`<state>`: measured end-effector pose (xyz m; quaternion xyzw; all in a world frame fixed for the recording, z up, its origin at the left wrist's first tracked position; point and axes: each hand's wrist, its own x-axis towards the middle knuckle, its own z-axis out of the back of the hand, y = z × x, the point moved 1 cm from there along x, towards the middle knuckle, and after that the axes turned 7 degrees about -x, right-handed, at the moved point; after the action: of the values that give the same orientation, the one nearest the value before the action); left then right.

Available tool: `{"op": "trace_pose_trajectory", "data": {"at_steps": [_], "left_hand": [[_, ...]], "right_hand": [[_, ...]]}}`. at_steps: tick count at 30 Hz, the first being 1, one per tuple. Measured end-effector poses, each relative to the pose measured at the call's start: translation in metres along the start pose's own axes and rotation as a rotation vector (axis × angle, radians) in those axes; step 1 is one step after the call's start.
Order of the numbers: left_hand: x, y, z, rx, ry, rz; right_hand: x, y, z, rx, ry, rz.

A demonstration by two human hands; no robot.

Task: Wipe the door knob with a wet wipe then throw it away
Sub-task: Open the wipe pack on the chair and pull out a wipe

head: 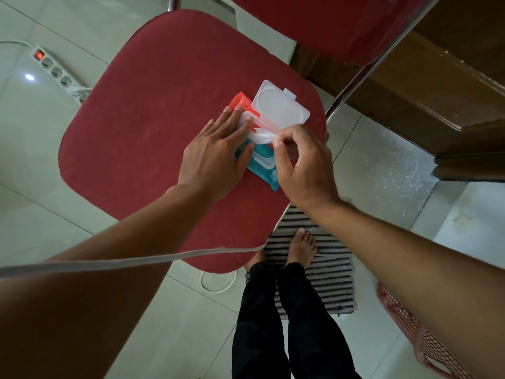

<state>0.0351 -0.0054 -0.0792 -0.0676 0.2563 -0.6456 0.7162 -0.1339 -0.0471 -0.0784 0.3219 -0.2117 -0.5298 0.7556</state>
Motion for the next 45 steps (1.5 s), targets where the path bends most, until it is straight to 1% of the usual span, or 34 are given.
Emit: {"op": "trace_pose_trajectory", "data": {"at_steps": [4, 7, 10, 15, 17, 20, 23, 25, 30, 39, 43, 45], "left_hand": [[0.000, -0.002, 0.001, -0.002, -0.005, 0.006], [0.000, -0.004, 0.001, 0.007, 0.000, 0.009], [0.000, -0.004, 0.001, 0.009, 0.008, 0.020], [-0.001, -0.004, 0.001, 0.013, 0.017, 0.037], [-0.001, -0.004, 0.002, 0.016, 0.030, 0.042], [-0.001, -0.007, 0.004, 0.021, 0.042, 0.046], [-0.001, -0.009, 0.004, 0.043, 0.049, 0.046], [-0.001, -0.010, 0.005, 0.043, 0.050, 0.051], [0.000, -0.012, 0.007, 0.049, 0.059, 0.056], [0.004, -0.022, 0.015, 0.079, 0.079, 0.074], [0.009, -0.030, 0.021, 0.108, 0.106, 0.103], [0.013, -0.037, 0.026, 0.128, 0.118, 0.120]], "right_hand": [[0.008, 0.011, -0.001, -0.035, 0.047, -0.059], [0.014, 0.020, -0.006, -0.091, 0.045, -0.157], [0.014, 0.020, -0.009, -0.107, 0.029, -0.206], [0.001, 0.016, -0.002, 0.117, -0.111, -0.273], [-0.002, 0.018, -0.001, 0.182, -0.144, -0.285], [-0.003, 0.021, -0.002, 0.229, -0.156, -0.334], [-0.001, 0.020, -0.004, 0.234, -0.111, -0.408], [0.001, 0.023, -0.002, 0.251, -0.119, -0.398], [0.001, 0.033, 0.007, 0.400, -0.270, -0.410], [-0.009, 0.042, 0.018, 0.372, -0.395, -0.340], [-0.007, 0.045, 0.030, 0.434, -0.444, -0.348], [-0.007, 0.045, 0.038, 0.451, -0.444, -0.359]]}}
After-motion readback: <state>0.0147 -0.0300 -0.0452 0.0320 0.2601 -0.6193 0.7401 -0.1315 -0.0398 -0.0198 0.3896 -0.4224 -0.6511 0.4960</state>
